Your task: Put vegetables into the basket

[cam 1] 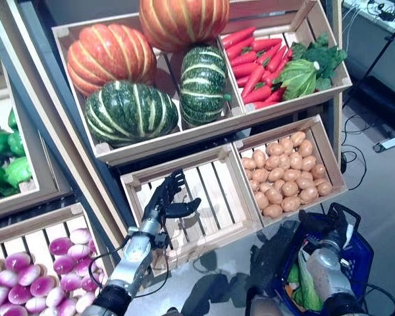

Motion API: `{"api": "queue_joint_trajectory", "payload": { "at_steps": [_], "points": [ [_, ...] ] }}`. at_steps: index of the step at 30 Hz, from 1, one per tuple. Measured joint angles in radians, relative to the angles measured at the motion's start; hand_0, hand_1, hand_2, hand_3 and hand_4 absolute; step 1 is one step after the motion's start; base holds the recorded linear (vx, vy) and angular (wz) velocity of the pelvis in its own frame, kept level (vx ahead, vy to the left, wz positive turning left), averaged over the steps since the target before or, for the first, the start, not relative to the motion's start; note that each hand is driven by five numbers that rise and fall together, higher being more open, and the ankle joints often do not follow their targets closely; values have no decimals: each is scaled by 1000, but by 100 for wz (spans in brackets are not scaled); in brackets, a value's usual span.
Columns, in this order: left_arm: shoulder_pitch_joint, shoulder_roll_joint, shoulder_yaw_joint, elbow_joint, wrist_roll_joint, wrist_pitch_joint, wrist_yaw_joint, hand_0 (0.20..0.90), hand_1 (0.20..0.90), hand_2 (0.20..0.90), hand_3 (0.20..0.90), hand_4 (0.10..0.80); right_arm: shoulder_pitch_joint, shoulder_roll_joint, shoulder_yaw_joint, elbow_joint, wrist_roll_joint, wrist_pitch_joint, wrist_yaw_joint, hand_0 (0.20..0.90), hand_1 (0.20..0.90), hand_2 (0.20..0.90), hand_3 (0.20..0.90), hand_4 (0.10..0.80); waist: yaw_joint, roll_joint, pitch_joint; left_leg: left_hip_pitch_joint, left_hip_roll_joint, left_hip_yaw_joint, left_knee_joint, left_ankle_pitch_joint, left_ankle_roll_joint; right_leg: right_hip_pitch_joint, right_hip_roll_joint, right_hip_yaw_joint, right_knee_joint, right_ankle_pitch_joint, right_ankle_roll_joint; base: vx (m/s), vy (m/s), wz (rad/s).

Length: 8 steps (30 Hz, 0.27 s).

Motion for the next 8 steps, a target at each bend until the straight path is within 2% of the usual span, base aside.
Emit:
{"api": "queue_joint_trajectory", "payload": {
  "at_steps": [5, 8],
  "points": [
    [72, -52, 2, 57, 19, -70, -35, 900, 900, 900, 900, 800, 61, 1, 143, -50, -226, -36, 24, 900, 900, 900, 900, 800, 0, 0, -89, 67, -20, 4, -97, 30, 2, 84, 4, 1, -130, 45, 15, 111, 63, 3],
    [126, -84, 2, 113, 24, -90, -30, 900, 900, 900, 900, 800, 116, 28, 180, -42, -227, -57, 72, 900, 900, 900, 900, 800, 2, 0, -127, 84, -22, 9, -122, 33, 1, 102, 8, 1, -159, 53, 18, 52, 26, -1]
  ]
}}
